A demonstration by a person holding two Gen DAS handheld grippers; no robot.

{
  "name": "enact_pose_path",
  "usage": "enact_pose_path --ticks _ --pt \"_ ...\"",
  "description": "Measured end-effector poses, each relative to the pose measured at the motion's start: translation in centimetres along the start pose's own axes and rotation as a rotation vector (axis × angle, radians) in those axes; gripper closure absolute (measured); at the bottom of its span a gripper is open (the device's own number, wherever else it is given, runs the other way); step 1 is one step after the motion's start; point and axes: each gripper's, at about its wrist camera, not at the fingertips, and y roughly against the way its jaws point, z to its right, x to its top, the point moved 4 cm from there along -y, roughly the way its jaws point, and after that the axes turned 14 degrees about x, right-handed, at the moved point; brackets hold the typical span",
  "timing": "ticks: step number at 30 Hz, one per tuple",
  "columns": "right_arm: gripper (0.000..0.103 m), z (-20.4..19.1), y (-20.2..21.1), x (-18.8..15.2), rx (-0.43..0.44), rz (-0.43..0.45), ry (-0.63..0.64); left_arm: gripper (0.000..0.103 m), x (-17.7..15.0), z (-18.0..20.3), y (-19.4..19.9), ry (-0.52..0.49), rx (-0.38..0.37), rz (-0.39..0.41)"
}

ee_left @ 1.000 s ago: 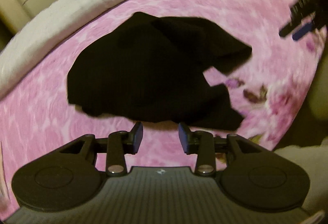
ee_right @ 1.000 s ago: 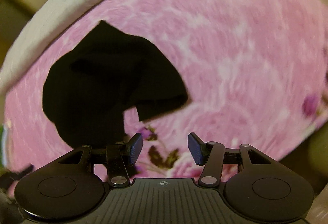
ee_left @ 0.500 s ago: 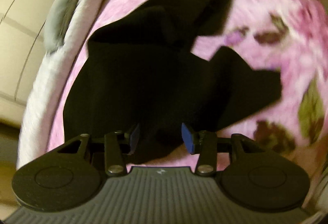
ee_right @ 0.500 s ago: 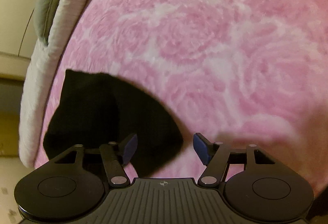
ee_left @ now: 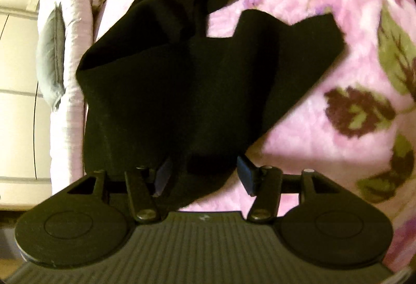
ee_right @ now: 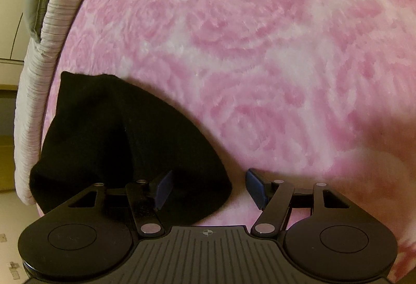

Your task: Fold clothes

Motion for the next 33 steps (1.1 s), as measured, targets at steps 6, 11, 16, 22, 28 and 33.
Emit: enact_pose_path --ticks 6,11,16,22,28,33 --pt "0.099 -2.3 -0.7 0.1 -0.025 -0.023 0.121 0.088 0.0 -1.4 -2.1 0.18 -0.08 -0.068" --pt "0.1 -6.0 0.8 0.2 -0.046 -0.034 0.183 0.097 -1.9 -8.8 -2.2 0.593 -0.162 -0.139" --pt "0.1 -17.2 3.5 1.7 0.065 0.059 0.391 0.097 -6.4 -19.2 -2.7 0.892 -0.073 -0.164" --pt "0.1 -35.5 6.7 4.4 0.379 0.322 0.663 0.097 -14.8 -35.6 -5.7 1.322 0.129 -0.235" --pt "0.036 -43.8 7.3 4.1 0.437 0.441 0.8 0.083 -22.7 -44.9 -7.0 1.648 0.267 -0.302" --pt "0.036 -37.1 3.5 3.1 0.296 0.301 0.717 0.078 -24.5 -36.9 -8.2 1.617 0.148 -0.536"
